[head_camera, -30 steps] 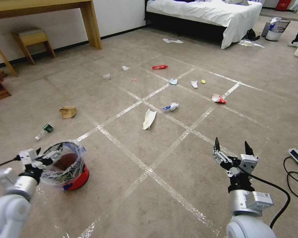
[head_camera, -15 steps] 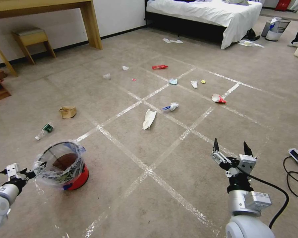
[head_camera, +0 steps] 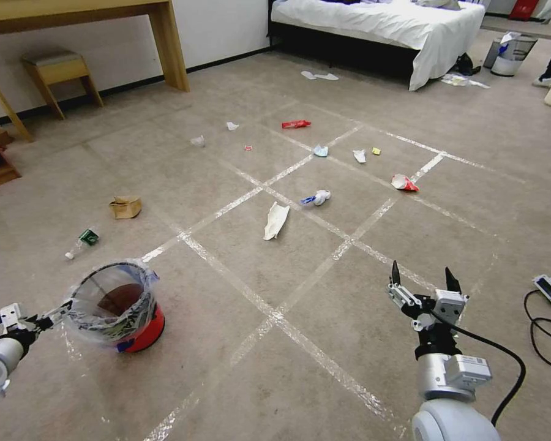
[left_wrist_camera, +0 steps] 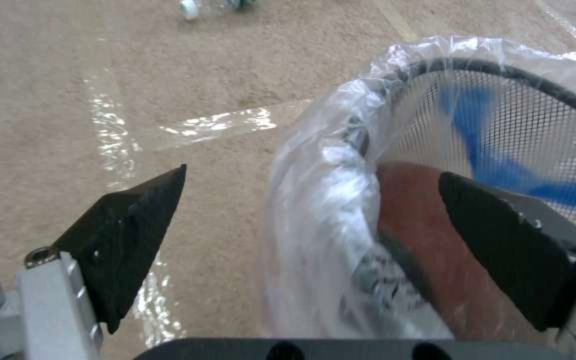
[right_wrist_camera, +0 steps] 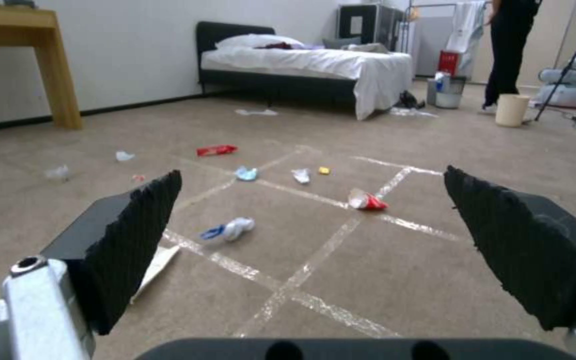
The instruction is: Pick up the trash bin and place the garbage on the floor into it.
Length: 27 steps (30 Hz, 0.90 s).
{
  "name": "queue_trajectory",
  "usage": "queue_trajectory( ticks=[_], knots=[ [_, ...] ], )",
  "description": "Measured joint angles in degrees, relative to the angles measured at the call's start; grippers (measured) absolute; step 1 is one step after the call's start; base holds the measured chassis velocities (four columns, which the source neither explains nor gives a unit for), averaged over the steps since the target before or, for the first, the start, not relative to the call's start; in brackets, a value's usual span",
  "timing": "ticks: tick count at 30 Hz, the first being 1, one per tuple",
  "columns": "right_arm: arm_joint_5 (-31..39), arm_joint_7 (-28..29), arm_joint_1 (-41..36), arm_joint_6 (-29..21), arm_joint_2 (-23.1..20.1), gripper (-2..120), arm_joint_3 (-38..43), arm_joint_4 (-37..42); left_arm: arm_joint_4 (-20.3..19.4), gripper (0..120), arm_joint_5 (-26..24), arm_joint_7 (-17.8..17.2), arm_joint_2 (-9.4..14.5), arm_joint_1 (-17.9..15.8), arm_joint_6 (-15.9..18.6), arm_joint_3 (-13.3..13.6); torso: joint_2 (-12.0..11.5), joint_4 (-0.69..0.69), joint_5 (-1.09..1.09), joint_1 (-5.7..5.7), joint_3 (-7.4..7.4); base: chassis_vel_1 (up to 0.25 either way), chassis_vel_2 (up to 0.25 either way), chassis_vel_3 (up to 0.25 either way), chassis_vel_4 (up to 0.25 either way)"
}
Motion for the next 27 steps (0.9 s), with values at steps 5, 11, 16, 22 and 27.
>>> queue_trajectory(
  ticks=[5, 11, 16, 22, 27],
  knots=[
    [-0.23, 0.05, 0.33, -0.14, 0.61, 100, 0.22, -0.68, 2.59, 100, 0.18, 0.21, -0.26, -3.78, -0.17, 2.69, 0.0, 0.01, 0.01, 0.0, 0.0, 0.0, 0.0, 0.0, 0.0],
    [-0.32, 0.12, 0.69, -0.22, 0.87, 100, 0.62, -1.18, 6.1, 100, 1.11, 0.98, -1.05, -7.38, -0.74, 5.5, 0.0, 0.0, 0.01, 0.0, 0.0, 0.0, 0.0, 0.0, 0.0],
    [-0.29, 0.15, 0.95, -0.5, 0.82, 100, 1.32, -1.23, 9.77, 100, 1.84, 2.12, -1.46, -10.17, -1.57, 8.0, 0.0, 0.01, 0.01, 0.0, 0.0, 0.0, 0.0, 0.0, 0.0],
    [-0.32, 0.19, 0.59, -0.55, 0.98, 100, 1.72, -1.24, 13.86, 100, 2.55, 3.56, -1.68, -12.99, -2.46, 10.21, 0.0, 0.01, 0.01, 0.0, 0.0, 0.0, 0.0, 0.0, 0.0],
    [-0.56, 0.23, 0.43, -0.37, 1.36, 100, 1.85, -1.48, 15.52, 100, 3.14, 4.12, -1.74, -14.24, -3.11, 11.37, 0.0, 0.02, 0.04, 0.0, 0.0, 0.0, 0.0, 0.0, 0.0]
  ],
)
